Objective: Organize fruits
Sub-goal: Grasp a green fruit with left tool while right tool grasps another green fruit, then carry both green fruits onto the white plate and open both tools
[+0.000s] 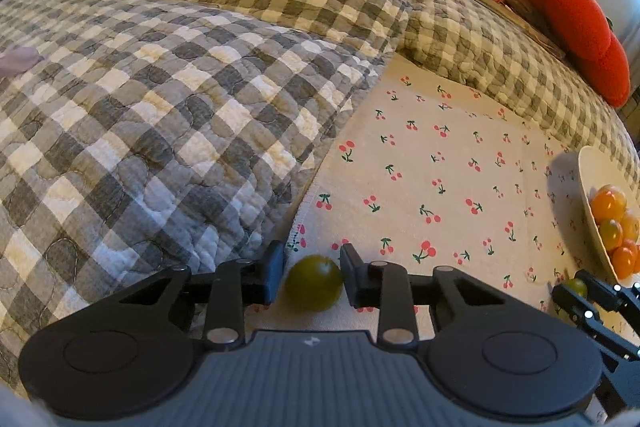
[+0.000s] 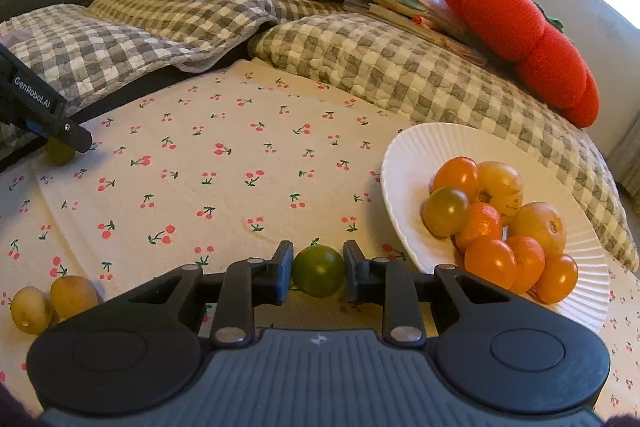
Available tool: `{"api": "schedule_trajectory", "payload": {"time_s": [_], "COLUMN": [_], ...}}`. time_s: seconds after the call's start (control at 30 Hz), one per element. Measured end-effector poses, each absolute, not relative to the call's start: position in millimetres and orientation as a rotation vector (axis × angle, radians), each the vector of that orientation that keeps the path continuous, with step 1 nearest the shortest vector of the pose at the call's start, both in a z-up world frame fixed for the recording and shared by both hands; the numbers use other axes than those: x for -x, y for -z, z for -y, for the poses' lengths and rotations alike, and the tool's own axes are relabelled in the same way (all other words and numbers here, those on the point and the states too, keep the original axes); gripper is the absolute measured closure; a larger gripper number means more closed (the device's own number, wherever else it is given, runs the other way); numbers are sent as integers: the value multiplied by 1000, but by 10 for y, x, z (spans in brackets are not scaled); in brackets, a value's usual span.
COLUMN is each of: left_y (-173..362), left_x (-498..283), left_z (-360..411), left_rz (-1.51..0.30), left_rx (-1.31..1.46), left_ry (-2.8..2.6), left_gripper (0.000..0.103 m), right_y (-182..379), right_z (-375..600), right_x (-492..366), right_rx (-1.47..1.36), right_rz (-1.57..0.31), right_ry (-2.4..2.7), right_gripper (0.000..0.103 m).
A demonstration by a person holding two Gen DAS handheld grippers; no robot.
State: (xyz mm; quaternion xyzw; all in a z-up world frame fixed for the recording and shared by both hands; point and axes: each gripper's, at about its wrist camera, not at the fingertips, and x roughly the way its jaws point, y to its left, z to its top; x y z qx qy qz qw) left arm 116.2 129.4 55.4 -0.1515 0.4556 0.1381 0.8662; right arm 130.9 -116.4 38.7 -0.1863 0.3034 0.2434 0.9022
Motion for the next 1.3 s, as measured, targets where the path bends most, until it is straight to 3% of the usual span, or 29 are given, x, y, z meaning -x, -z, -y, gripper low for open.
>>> {"api": "schedule_trajectory", "payload": {"time_s": [0.13,0.23,0.43,0.63,1.3], "left_y": [-562,-564,-557,-561,-818], "left_x": [-1158,-1152,-1145,-1143,-1109], "left_z": [-1240,-1207,-1114,-1087,-883], "left_rz": [-973,-987,-1004,-999,-906], "left_rx": [286,270,193,154,155], "left_ry": [-277,-284,-290,-286,-170], "left_gripper": [78,71,71,83,85], "right_y": [-408,-412,-408,-423,-658], "right_z": [1158,1147,1136,1121,1167], "right_x": [-1300,-1287,-1260,-1246,-1174], "right_rx": [377,379,376,376,328], "right_rz": [-627,-626,-630,-629,-586], "right_ry": [-509,-516,-529,-548,-587], "right_gripper": [79,79,79,79,79]}}
